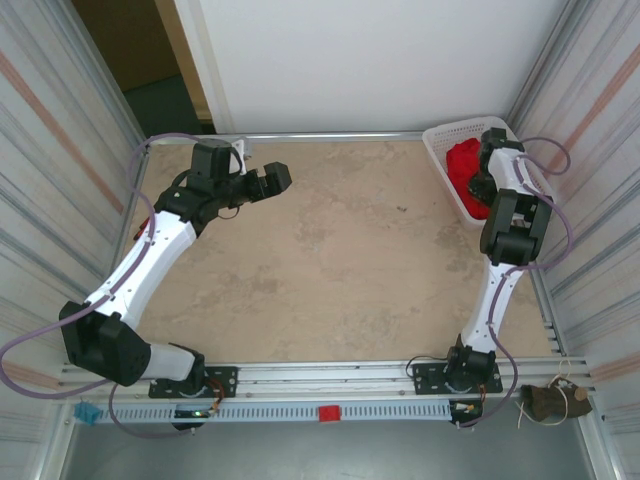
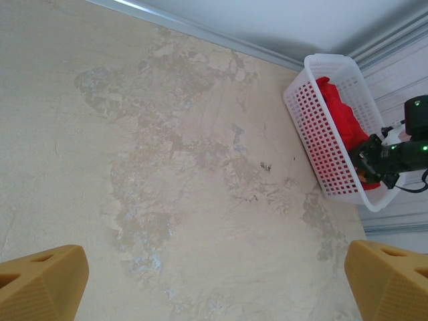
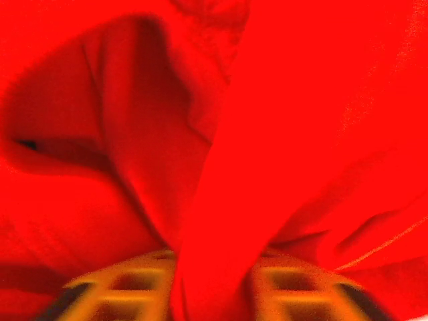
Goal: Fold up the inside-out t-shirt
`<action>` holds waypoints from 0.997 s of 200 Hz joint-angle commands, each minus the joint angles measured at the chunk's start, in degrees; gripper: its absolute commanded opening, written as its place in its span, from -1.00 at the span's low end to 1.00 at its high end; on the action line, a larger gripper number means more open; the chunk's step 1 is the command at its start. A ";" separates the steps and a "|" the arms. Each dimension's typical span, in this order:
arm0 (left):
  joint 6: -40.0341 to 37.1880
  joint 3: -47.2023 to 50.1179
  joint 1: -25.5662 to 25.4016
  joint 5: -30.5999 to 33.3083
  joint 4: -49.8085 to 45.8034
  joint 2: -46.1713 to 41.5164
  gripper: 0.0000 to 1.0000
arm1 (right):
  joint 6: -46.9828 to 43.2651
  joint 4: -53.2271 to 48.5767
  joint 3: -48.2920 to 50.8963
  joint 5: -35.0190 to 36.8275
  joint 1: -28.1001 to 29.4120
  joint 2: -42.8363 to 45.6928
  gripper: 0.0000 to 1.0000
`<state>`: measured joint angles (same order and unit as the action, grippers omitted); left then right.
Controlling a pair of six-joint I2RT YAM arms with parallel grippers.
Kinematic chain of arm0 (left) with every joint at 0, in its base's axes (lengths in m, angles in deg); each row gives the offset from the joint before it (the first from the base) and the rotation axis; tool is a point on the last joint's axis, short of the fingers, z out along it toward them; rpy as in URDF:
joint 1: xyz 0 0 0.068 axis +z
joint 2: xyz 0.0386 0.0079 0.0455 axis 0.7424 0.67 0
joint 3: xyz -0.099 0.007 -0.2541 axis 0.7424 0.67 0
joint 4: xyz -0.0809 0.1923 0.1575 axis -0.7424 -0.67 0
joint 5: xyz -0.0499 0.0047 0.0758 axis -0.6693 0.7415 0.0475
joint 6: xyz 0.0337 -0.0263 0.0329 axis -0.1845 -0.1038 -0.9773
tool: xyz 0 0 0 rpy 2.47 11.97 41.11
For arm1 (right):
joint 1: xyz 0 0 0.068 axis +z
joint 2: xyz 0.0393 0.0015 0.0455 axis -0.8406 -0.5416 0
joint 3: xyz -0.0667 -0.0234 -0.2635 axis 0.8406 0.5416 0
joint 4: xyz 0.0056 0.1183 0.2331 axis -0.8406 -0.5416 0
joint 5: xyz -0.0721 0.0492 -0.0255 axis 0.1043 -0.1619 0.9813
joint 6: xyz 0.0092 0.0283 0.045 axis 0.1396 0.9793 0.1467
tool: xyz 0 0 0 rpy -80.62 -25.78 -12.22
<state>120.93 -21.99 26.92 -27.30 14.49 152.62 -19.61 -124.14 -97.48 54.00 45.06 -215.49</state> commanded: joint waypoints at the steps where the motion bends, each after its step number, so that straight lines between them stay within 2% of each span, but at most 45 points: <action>1: 0.15 0.57 -0.37 -0.47 1.15 -1.22 0.97 | 1.96 3.43 1.91 -8.38 -0.64 5.56 -1.00; 31: -0.52 0.97 -0.40 0.14 0.69 -1.92 0.97 | 0.12 8.65 -0.01 -15.12 -0.95 13.62 -1.00; 61: -1.21 1.54 -0.27 0.80 0.79 -2.12 0.97 | -0.04 16.40 -5.11 -28.73 -0.33 22.17 -1.00; 80: -1.79 1.53 0.04 1.34 0.78 -2.12 0.97 | -0.14 15.78 -12.32 -34.74 2.29 25.38 -1.00; 108: -2.71 1.15 1.61 1.65 0.38 -2.43 0.97 | -0.86 16.68 -20.73 -41.21 10.07 30.14 -1.00; 139: -3.07 1.75 3.93 0.98 0.33 -3.38 0.97 | -0.38 18.38 -27.63 -43.76 20.66 31.88 -1.00; 160: -3.00 2.93 4.83 0.68 0.71 -4.46 0.97 | -0.31 18.52 -27.76 -41.57 25.15 31.09 -1.00; 179: -2.90 4.58 5.19 0.57 1.10 -5.43 0.97 | -0.45 18.48 -24.38 -40.06 27.63 29.31 -1.00; 199: -2.85 6.62 5.79 0.57 1.21 -6.22 0.97 | -0.71 20.74 -15.48 -37.86 30.63 28.65 -1.00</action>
<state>119.18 -17.77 31.88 -26.86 14.84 148.53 -19.63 -104.89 -121.46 13.50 73.17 -183.22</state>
